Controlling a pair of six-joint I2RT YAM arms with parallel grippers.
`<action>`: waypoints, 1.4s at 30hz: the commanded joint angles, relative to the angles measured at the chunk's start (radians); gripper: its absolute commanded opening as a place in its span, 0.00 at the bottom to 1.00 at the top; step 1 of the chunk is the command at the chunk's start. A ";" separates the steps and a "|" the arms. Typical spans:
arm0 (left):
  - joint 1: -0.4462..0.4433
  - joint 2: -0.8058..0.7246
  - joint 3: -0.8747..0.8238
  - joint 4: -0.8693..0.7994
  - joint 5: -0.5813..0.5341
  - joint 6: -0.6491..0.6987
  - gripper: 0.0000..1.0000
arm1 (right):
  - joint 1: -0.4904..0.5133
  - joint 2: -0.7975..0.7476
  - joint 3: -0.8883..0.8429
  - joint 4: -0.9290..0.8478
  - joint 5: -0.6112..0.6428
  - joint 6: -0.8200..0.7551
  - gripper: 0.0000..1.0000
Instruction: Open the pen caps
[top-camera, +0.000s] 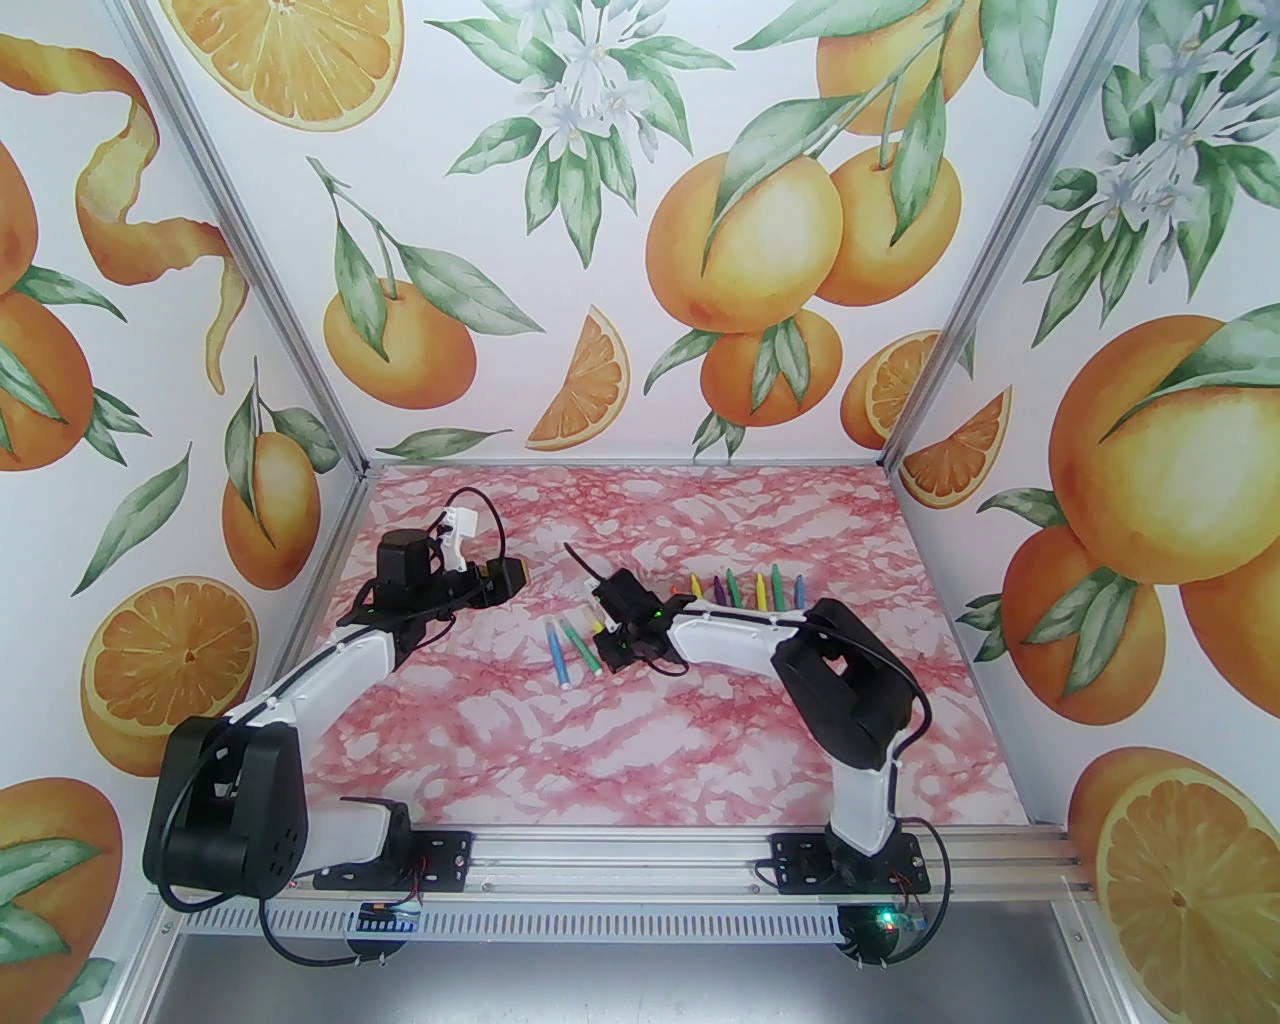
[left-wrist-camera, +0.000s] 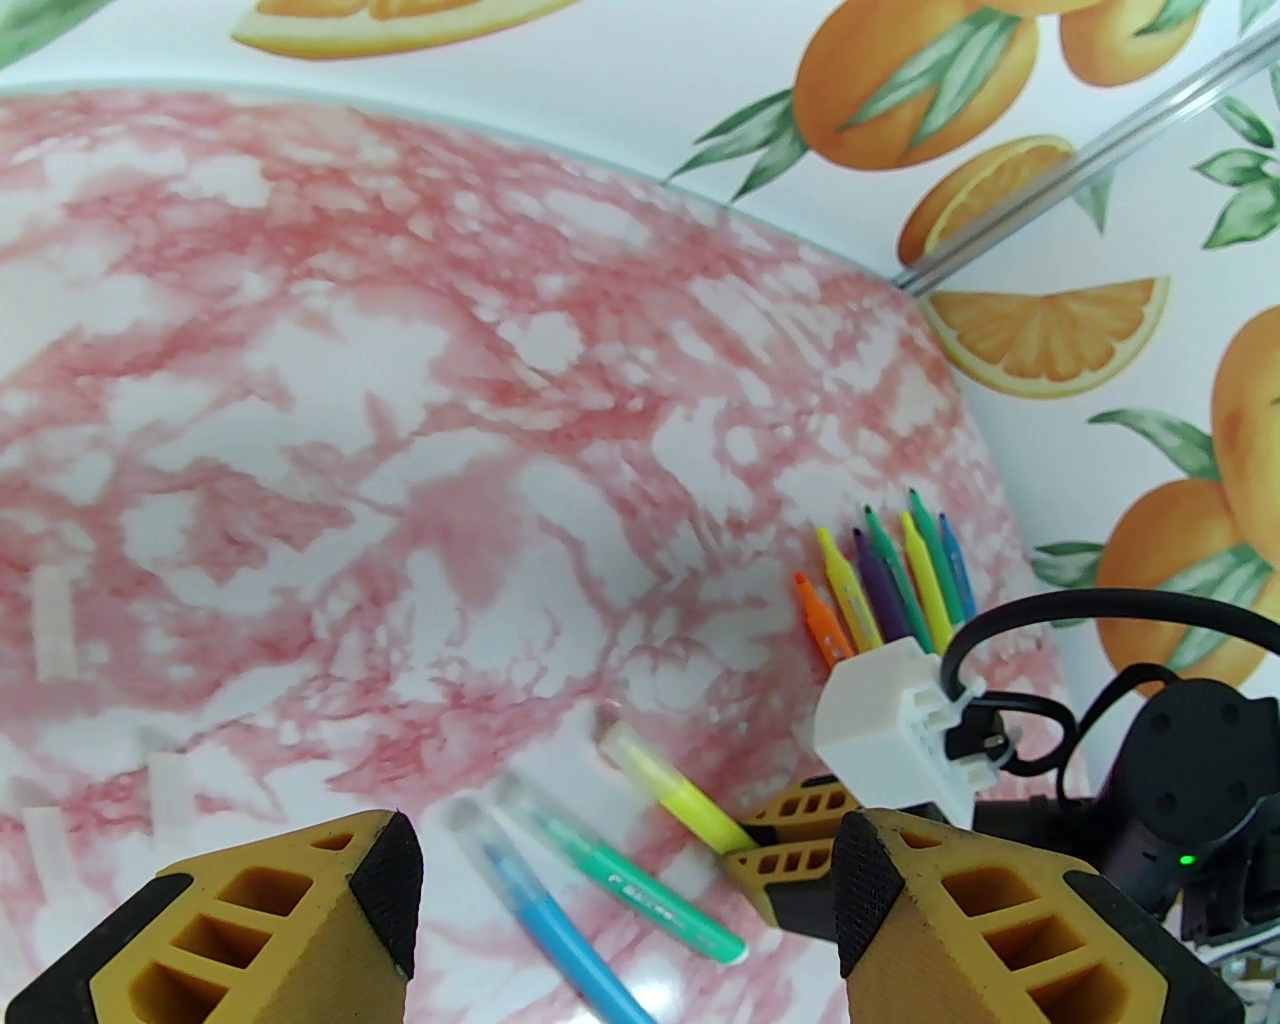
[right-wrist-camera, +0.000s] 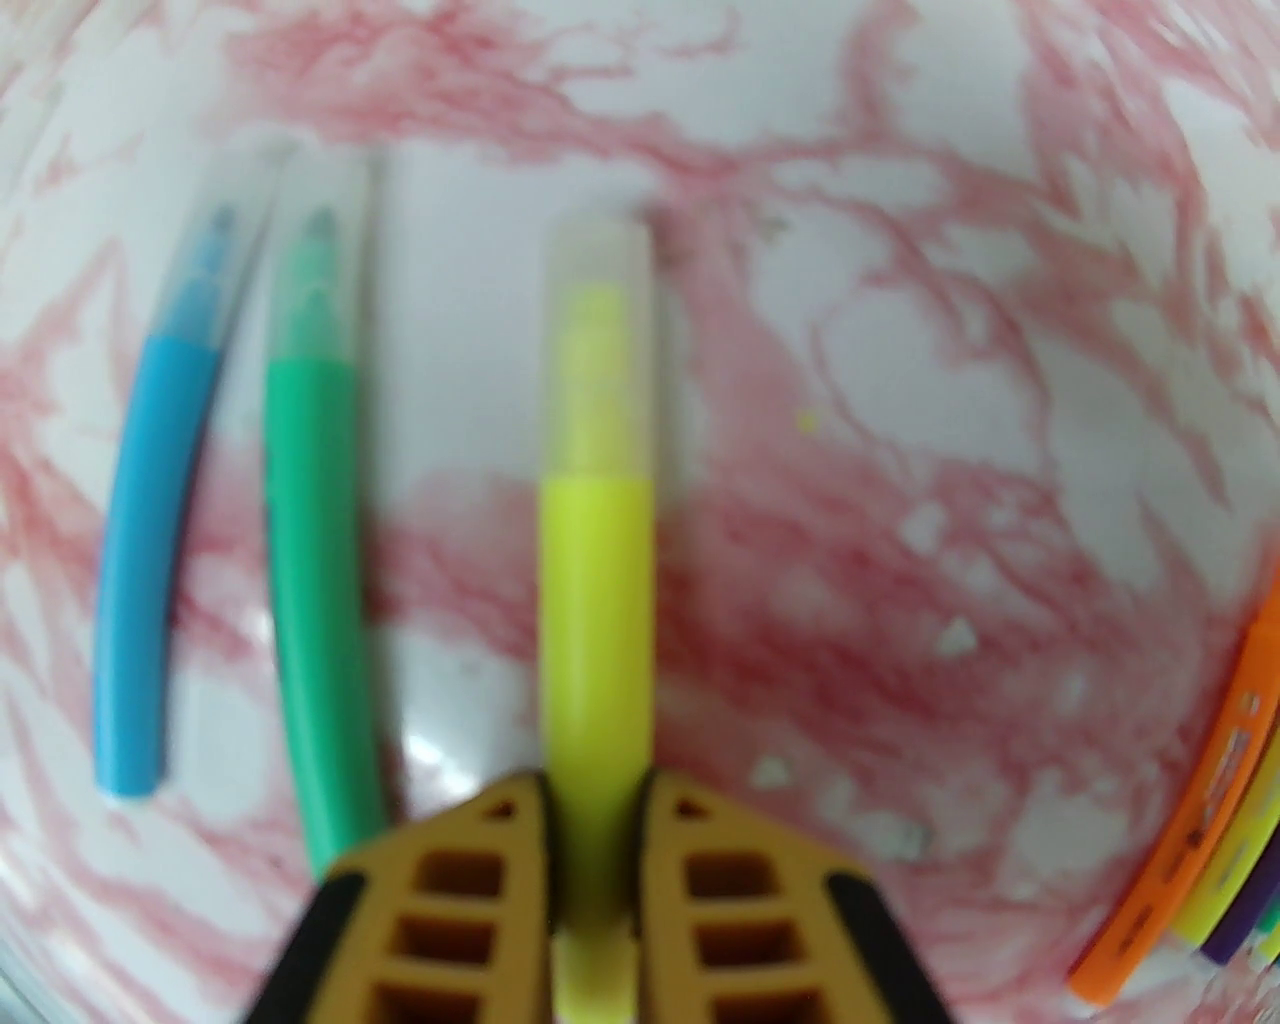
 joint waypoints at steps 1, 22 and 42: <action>-0.021 0.035 0.012 0.076 0.007 -0.052 0.71 | -0.026 -0.084 -0.044 0.062 -0.058 0.020 0.04; -0.177 0.163 0.108 0.178 0.075 -0.215 0.64 | -0.056 -0.318 -0.210 0.255 -0.173 0.004 0.03; -0.253 0.252 0.191 0.213 0.165 -0.262 0.53 | -0.055 -0.397 -0.241 0.286 -0.180 -0.010 0.03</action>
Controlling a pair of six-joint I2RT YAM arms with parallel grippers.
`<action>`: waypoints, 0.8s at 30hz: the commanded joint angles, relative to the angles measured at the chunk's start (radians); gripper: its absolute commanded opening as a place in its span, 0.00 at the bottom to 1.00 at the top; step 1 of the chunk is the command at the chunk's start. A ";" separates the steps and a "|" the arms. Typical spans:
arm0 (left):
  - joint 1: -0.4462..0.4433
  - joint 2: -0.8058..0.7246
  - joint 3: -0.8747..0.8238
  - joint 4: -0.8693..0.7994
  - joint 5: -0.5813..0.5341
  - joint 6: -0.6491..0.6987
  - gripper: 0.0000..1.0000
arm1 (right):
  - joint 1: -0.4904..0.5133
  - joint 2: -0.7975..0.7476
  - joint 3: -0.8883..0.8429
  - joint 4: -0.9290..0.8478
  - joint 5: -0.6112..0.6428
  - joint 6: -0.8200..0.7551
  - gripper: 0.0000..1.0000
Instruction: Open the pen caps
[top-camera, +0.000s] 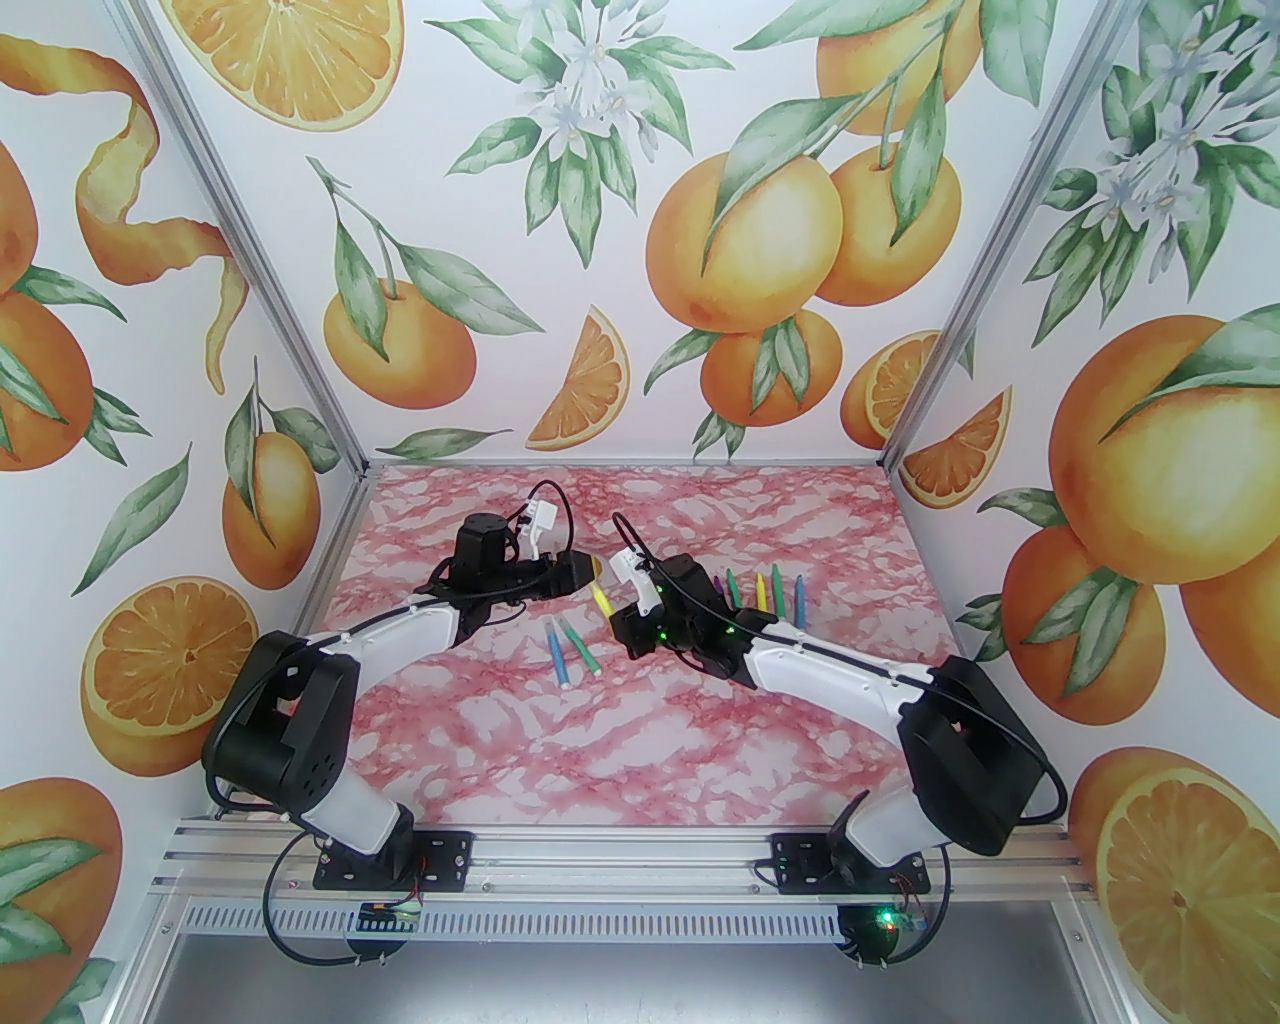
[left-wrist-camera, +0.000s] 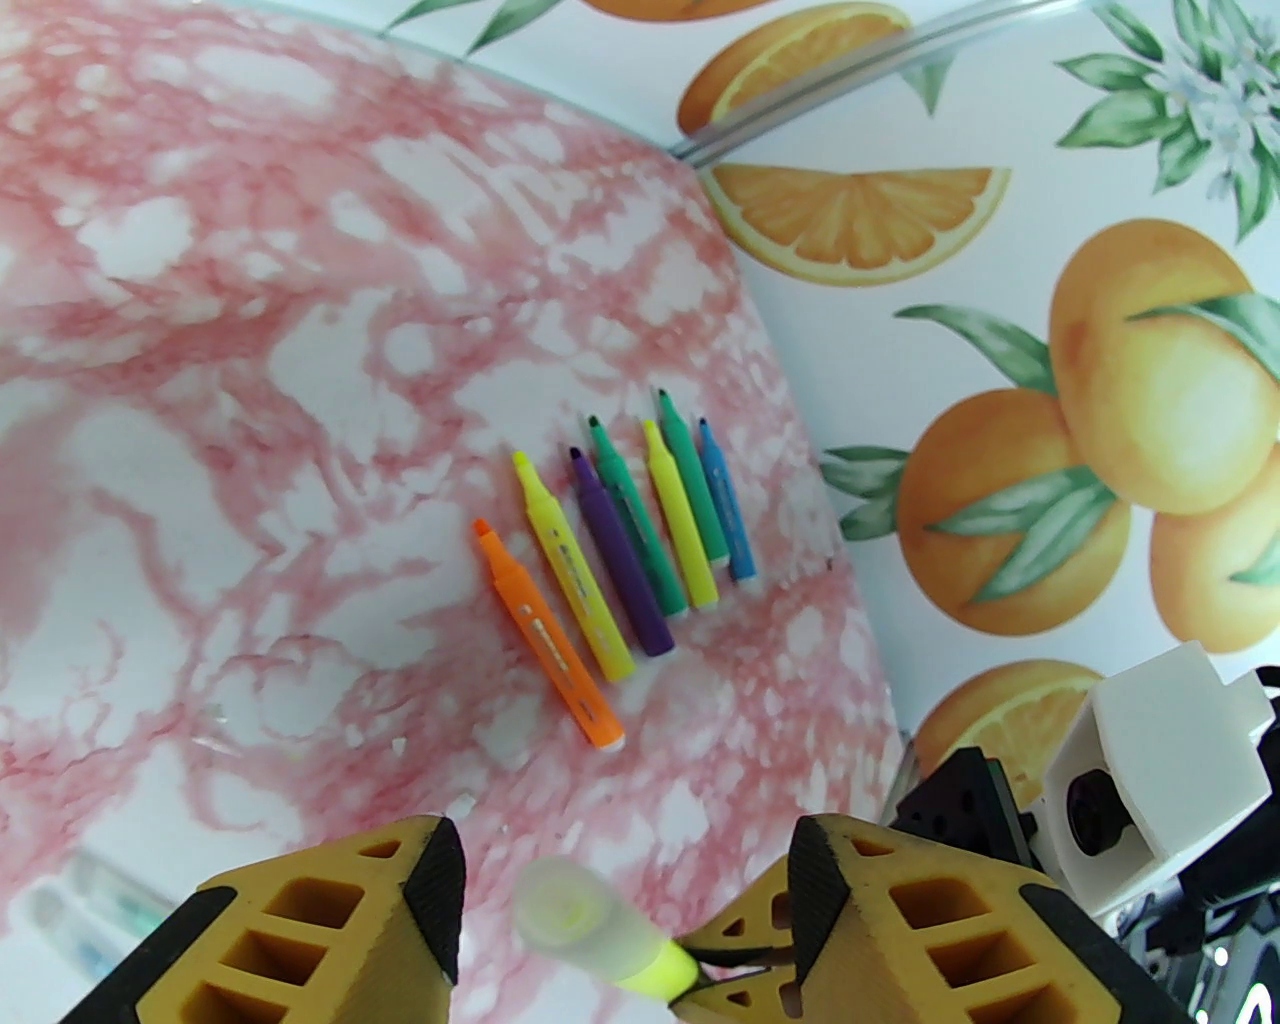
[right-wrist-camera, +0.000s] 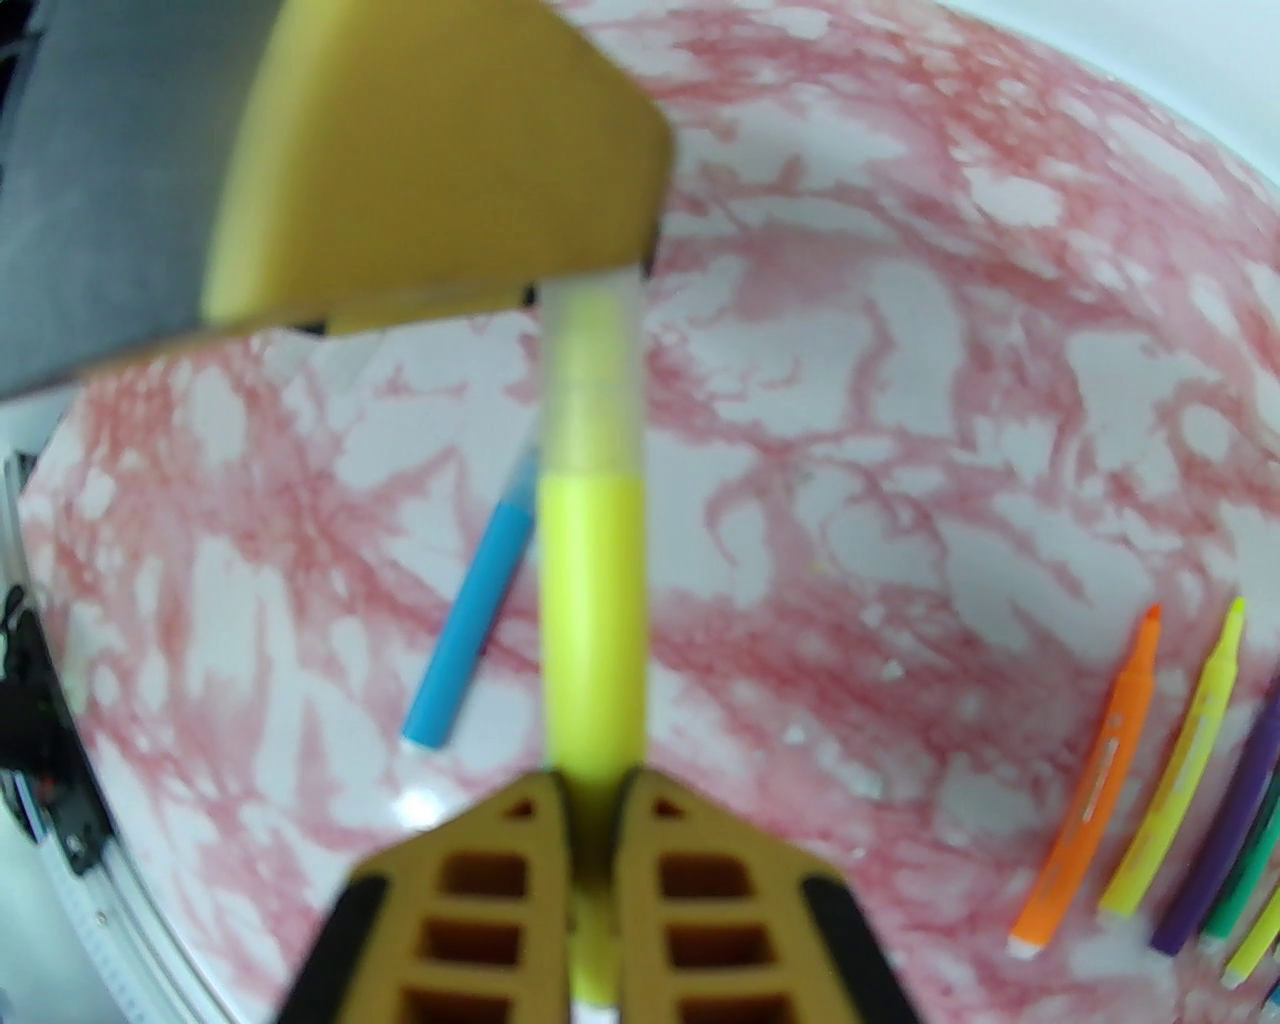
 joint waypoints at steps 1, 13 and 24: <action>-0.007 0.015 0.039 0.038 0.032 -0.008 0.52 | -0.004 -0.033 -0.009 0.031 -0.001 -0.012 0.03; -0.011 0.016 0.055 -0.048 -0.035 0.046 0.50 | -0.006 -0.012 -0.013 0.016 0.007 -0.009 0.10; 0.015 -0.040 0.080 -0.241 -0.209 0.161 0.62 | -0.037 0.176 0.143 -0.226 0.244 0.059 0.39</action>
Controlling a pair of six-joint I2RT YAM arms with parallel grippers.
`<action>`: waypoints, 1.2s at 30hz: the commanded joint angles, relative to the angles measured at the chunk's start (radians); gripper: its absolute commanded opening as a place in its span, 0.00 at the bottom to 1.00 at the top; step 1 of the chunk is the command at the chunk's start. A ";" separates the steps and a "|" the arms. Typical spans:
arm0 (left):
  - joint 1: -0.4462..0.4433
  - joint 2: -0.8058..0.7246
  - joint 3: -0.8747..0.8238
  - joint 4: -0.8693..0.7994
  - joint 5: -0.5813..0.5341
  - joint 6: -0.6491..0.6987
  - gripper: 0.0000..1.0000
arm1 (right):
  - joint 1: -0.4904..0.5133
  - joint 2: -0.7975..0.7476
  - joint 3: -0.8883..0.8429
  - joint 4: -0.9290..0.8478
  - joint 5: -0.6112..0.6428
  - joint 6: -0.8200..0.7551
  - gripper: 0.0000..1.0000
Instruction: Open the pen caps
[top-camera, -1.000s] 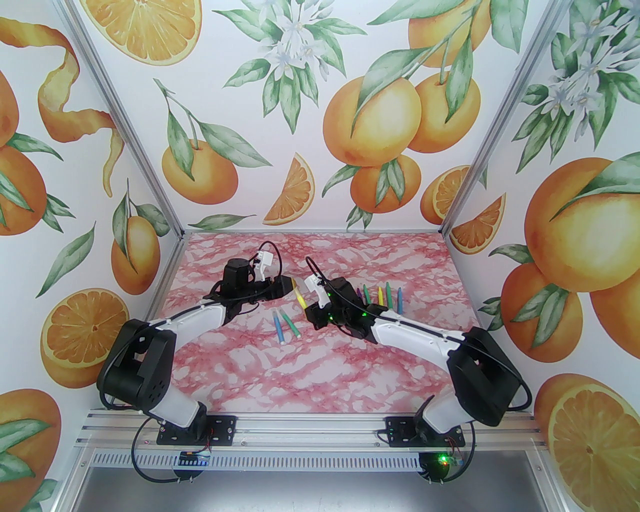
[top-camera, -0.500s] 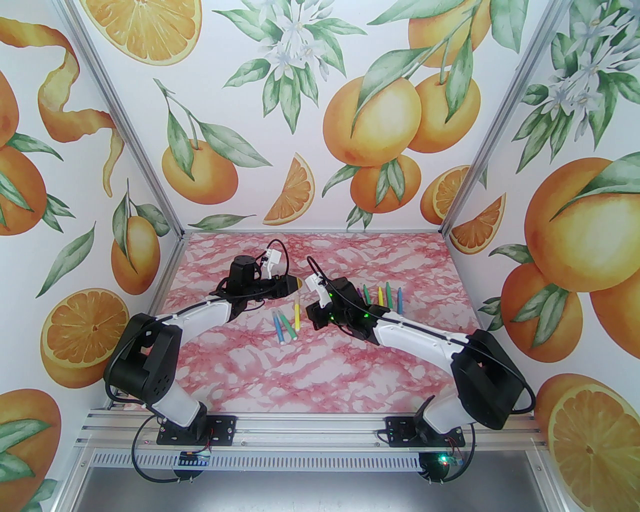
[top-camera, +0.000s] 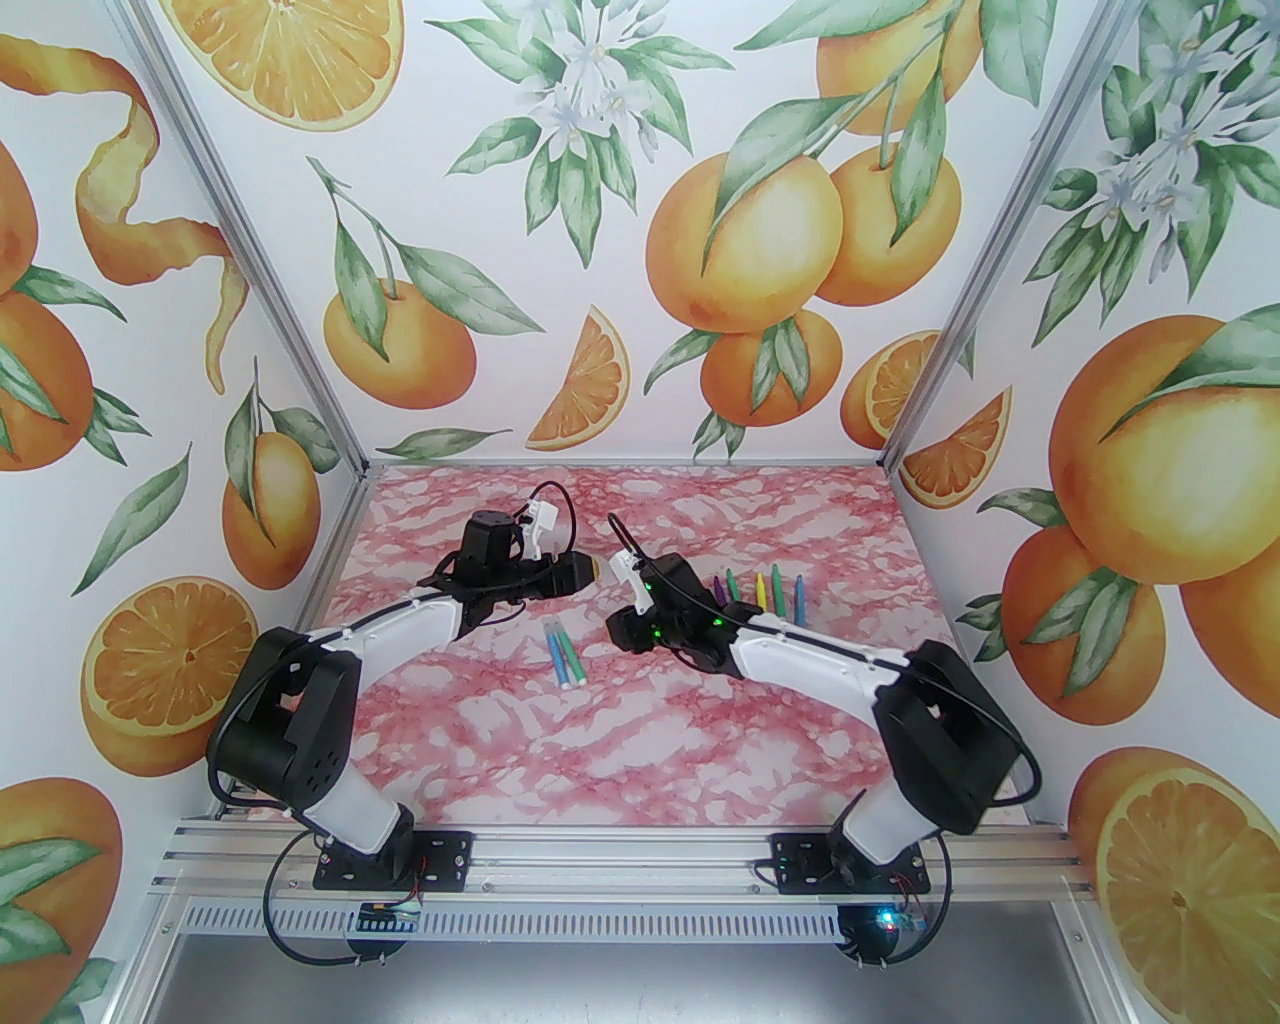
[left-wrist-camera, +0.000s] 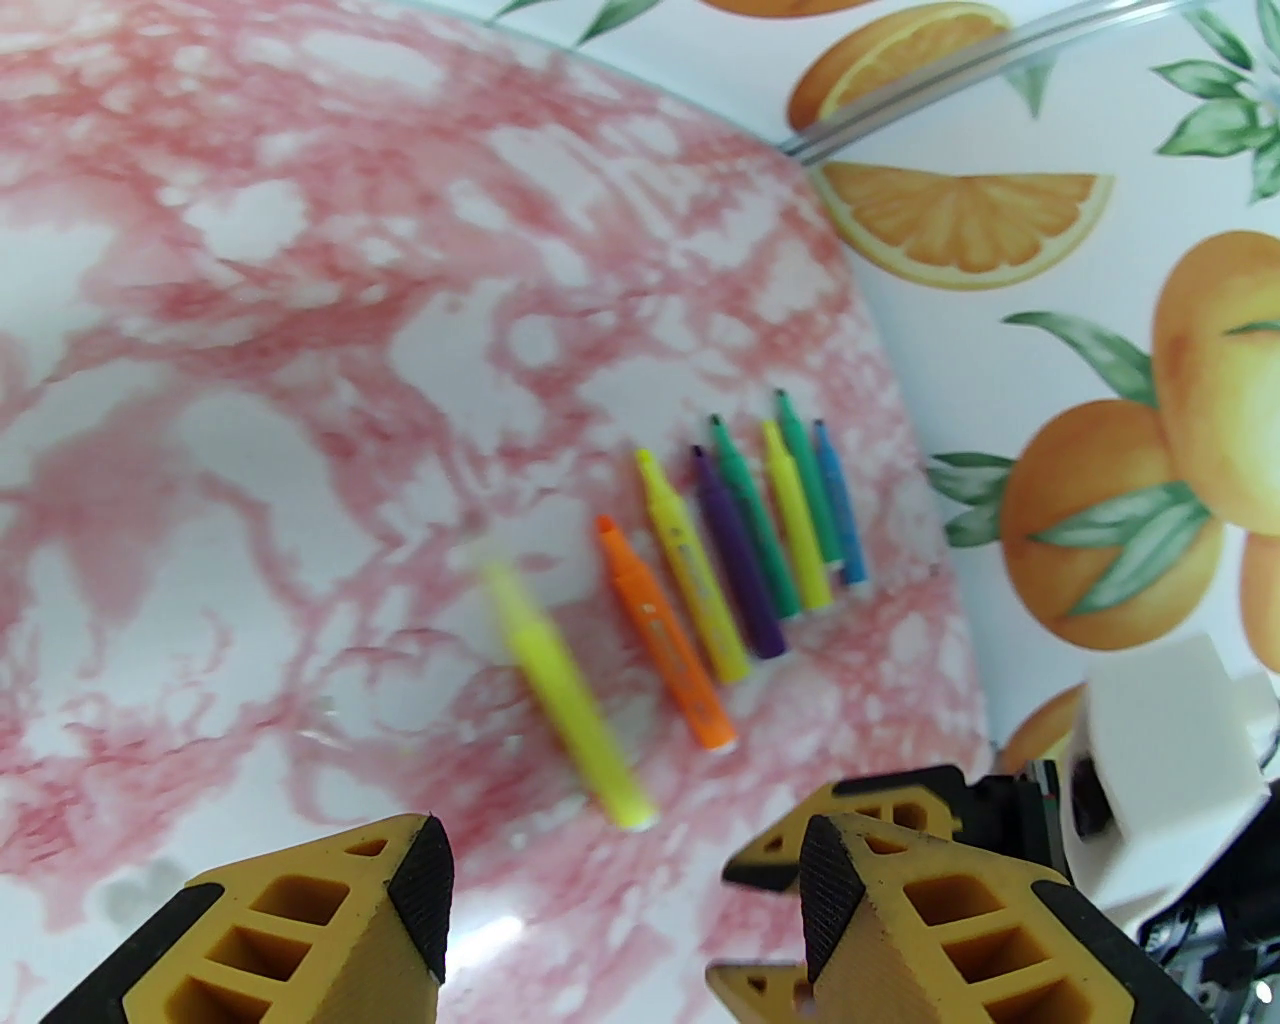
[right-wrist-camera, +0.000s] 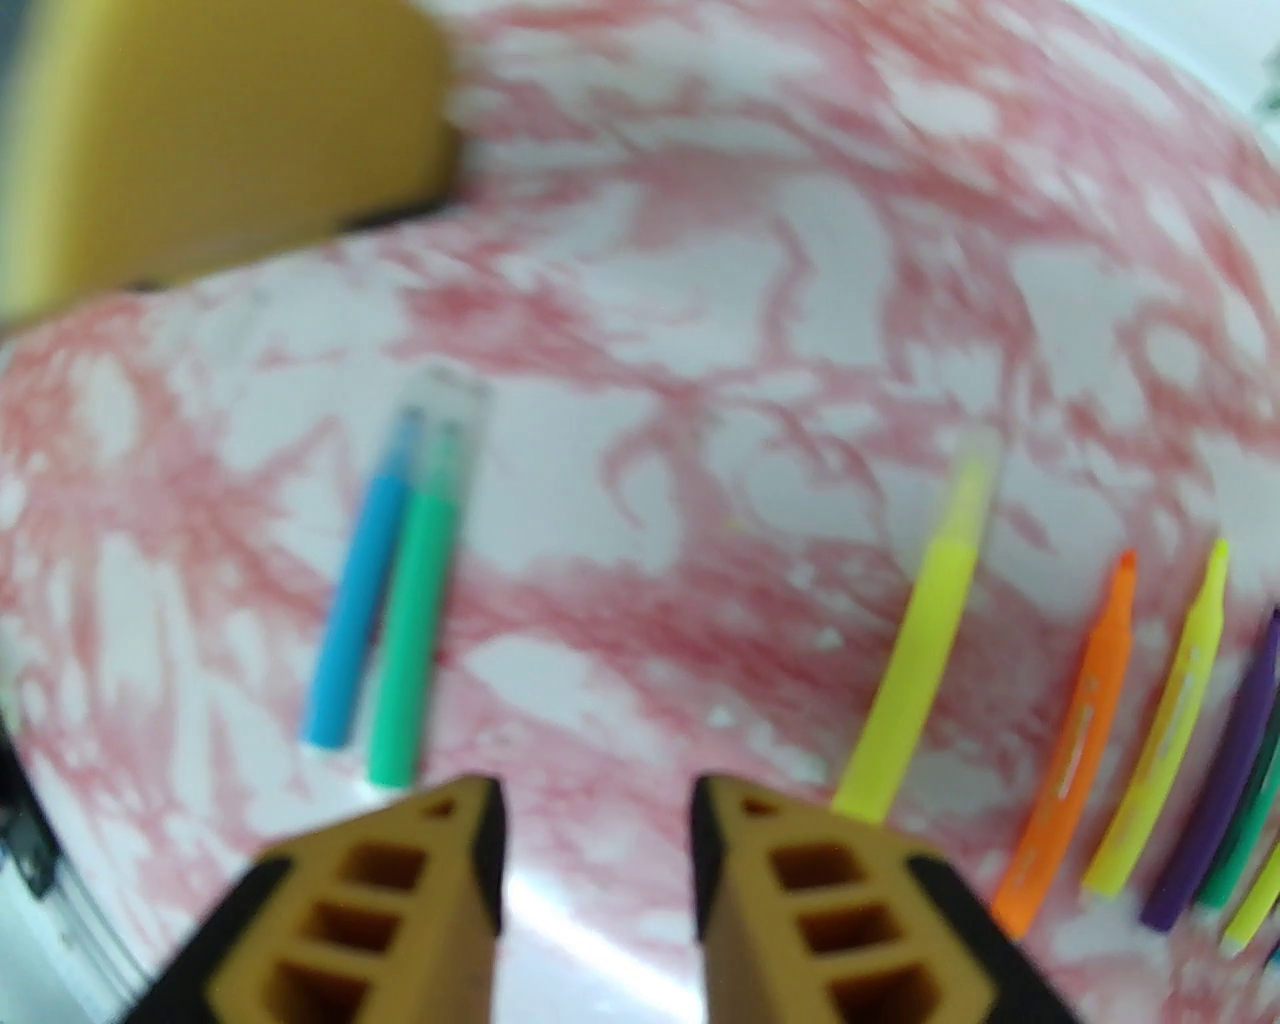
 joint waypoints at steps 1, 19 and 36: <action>0.018 -0.044 0.032 -0.070 -0.059 0.052 0.62 | -0.043 0.058 0.057 -0.116 0.129 0.039 0.39; 0.060 -0.099 -0.008 -0.093 -0.074 0.078 0.64 | -0.087 0.183 0.133 -0.216 0.272 0.029 0.41; 0.074 -0.102 -0.016 -0.088 -0.062 0.083 0.64 | -0.092 0.223 0.148 -0.252 0.269 0.043 0.39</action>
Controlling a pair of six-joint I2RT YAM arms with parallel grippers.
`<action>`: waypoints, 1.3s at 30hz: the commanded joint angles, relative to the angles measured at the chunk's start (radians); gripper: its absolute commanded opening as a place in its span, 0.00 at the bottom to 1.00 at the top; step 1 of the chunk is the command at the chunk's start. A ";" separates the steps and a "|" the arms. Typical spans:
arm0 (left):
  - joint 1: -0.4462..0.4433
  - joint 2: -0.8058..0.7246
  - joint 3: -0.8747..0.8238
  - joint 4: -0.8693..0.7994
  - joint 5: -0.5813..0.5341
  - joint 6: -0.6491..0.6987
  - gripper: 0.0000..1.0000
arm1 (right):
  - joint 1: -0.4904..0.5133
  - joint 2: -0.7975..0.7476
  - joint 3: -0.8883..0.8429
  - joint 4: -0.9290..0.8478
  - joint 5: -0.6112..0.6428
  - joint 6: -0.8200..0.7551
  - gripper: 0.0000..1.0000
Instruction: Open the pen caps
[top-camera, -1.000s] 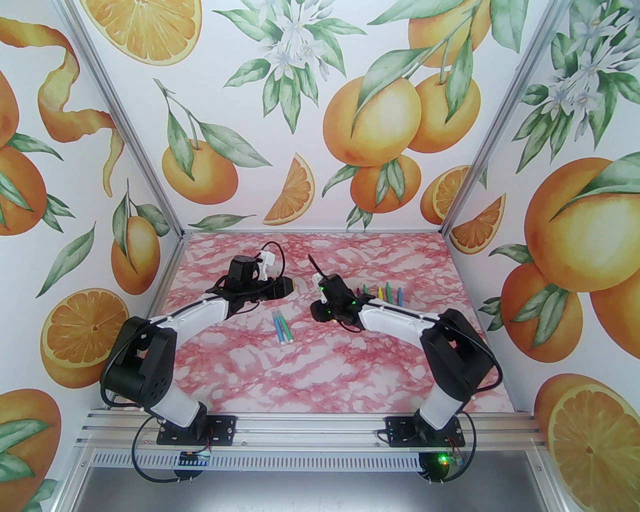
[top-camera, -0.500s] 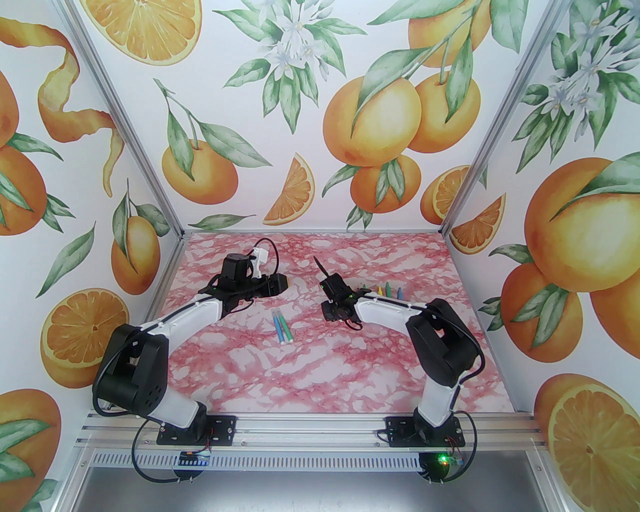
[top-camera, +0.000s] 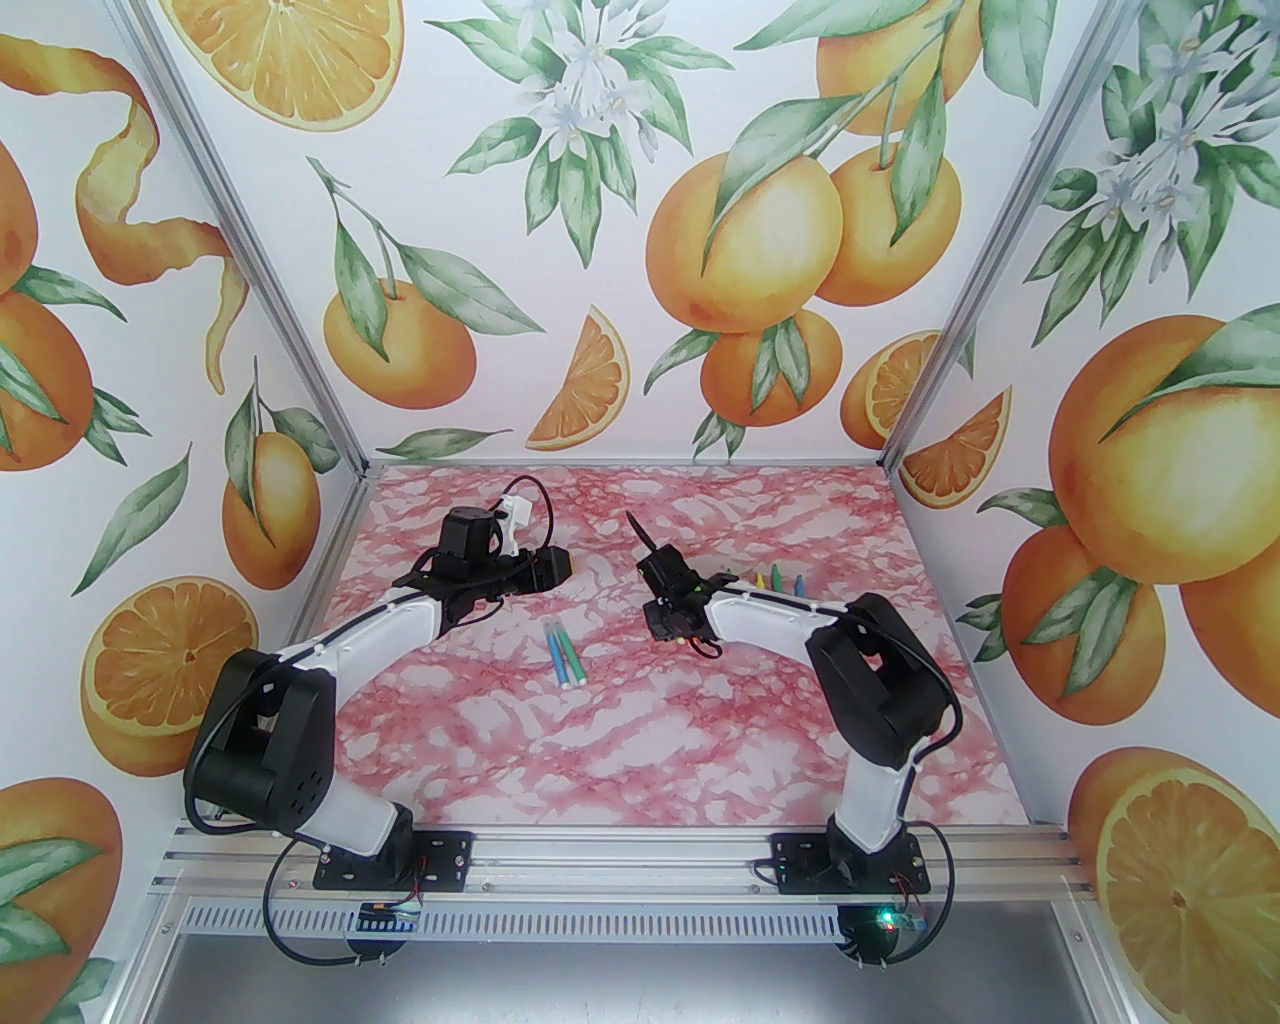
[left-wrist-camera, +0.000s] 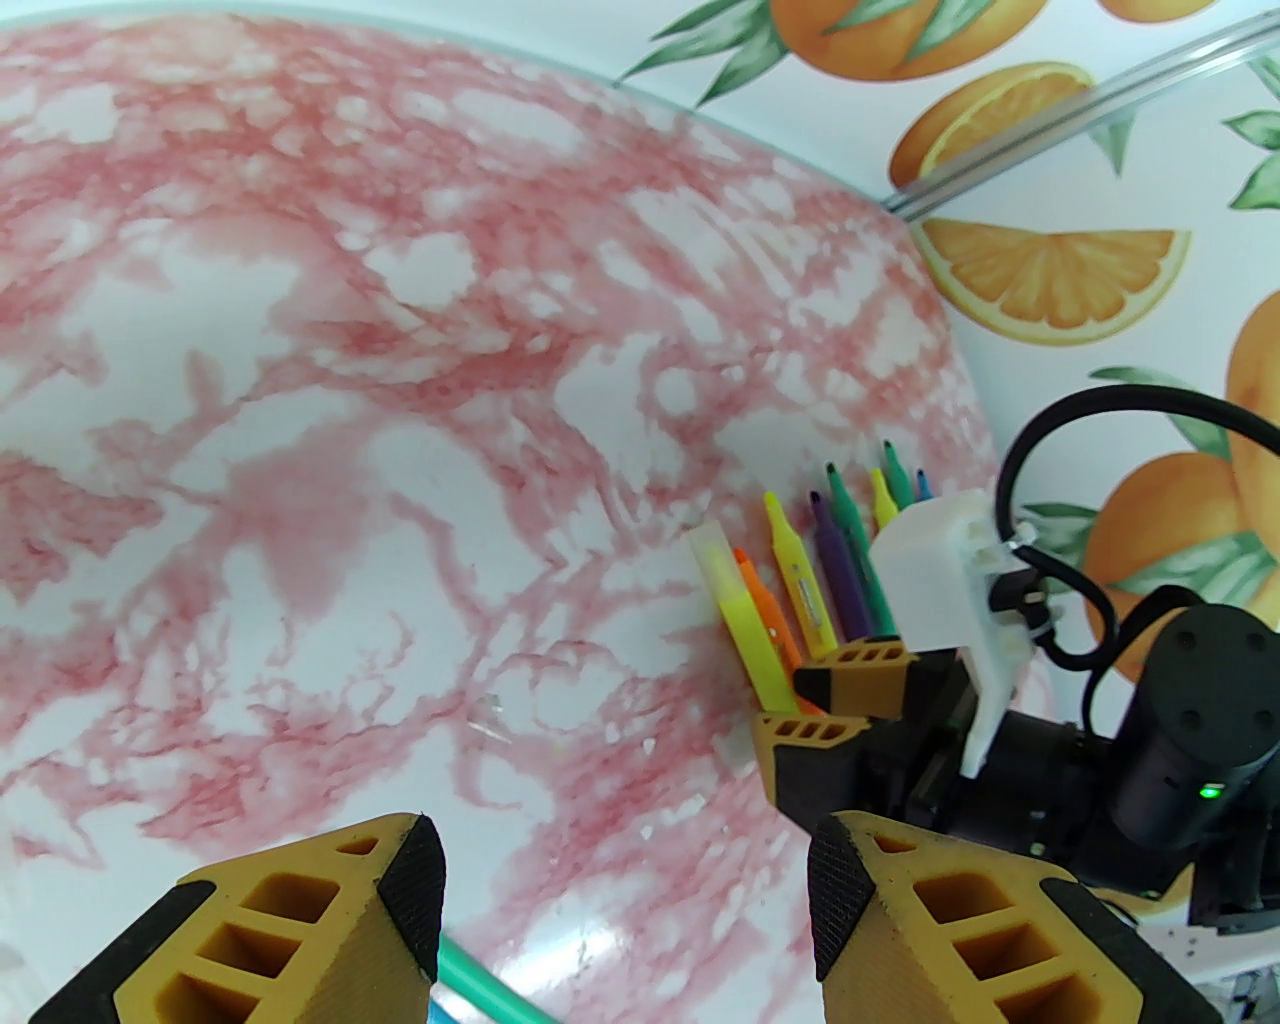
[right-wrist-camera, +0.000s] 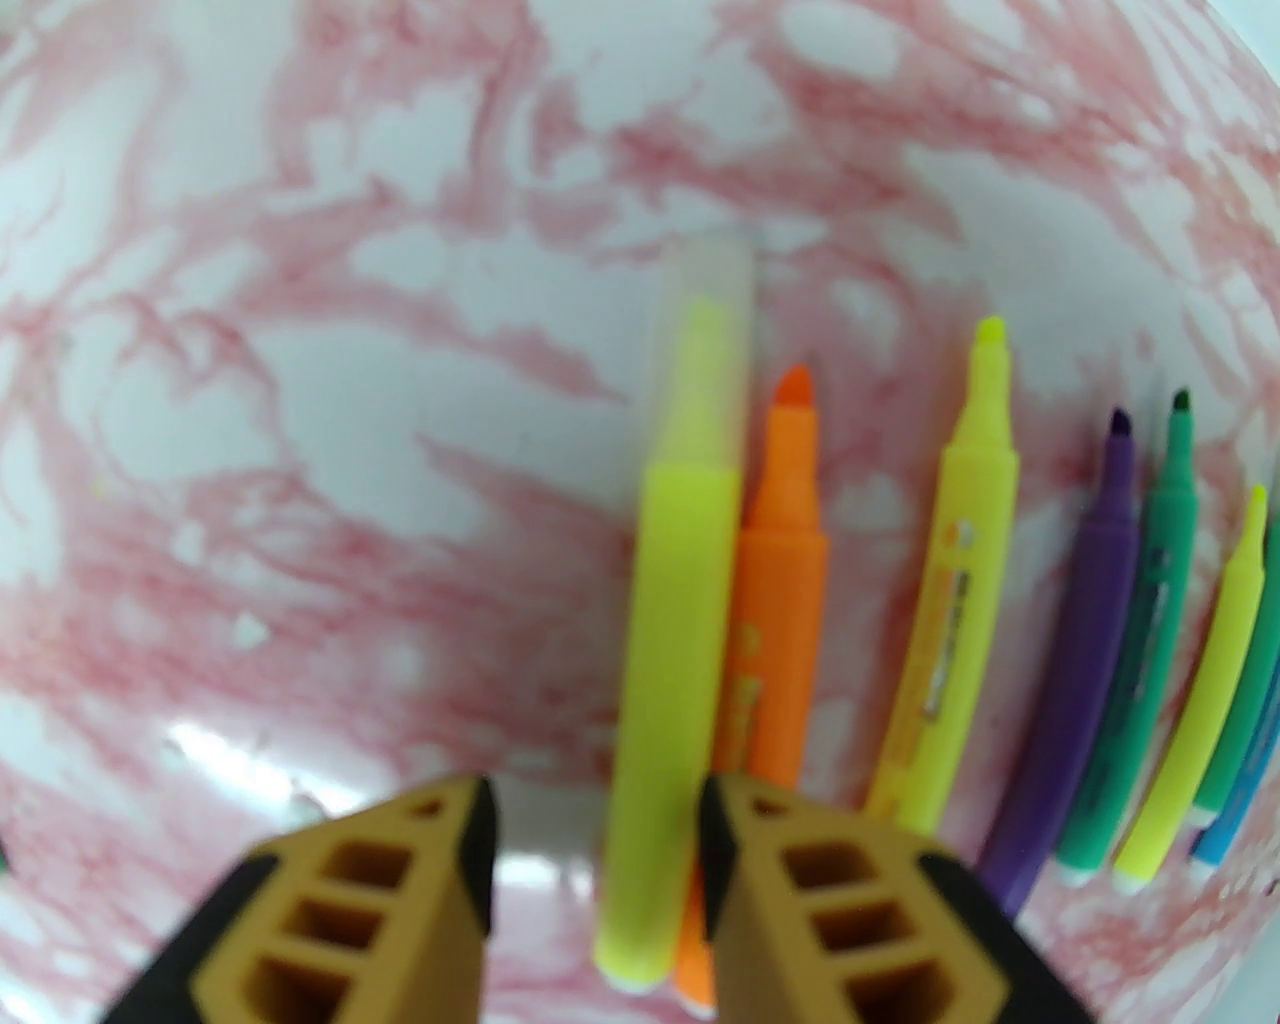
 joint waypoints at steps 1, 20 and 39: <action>0.010 -0.031 -0.013 0.005 0.012 0.022 0.64 | -0.004 0.014 0.018 -0.031 0.012 0.021 0.39; 0.026 -0.026 -0.026 0.035 0.046 0.022 0.65 | -0.030 0.104 0.132 -0.228 -0.047 0.006 0.32; 0.066 -0.033 -0.061 0.059 0.076 0.026 0.65 | -0.126 0.208 0.235 -0.348 -0.240 -0.071 0.26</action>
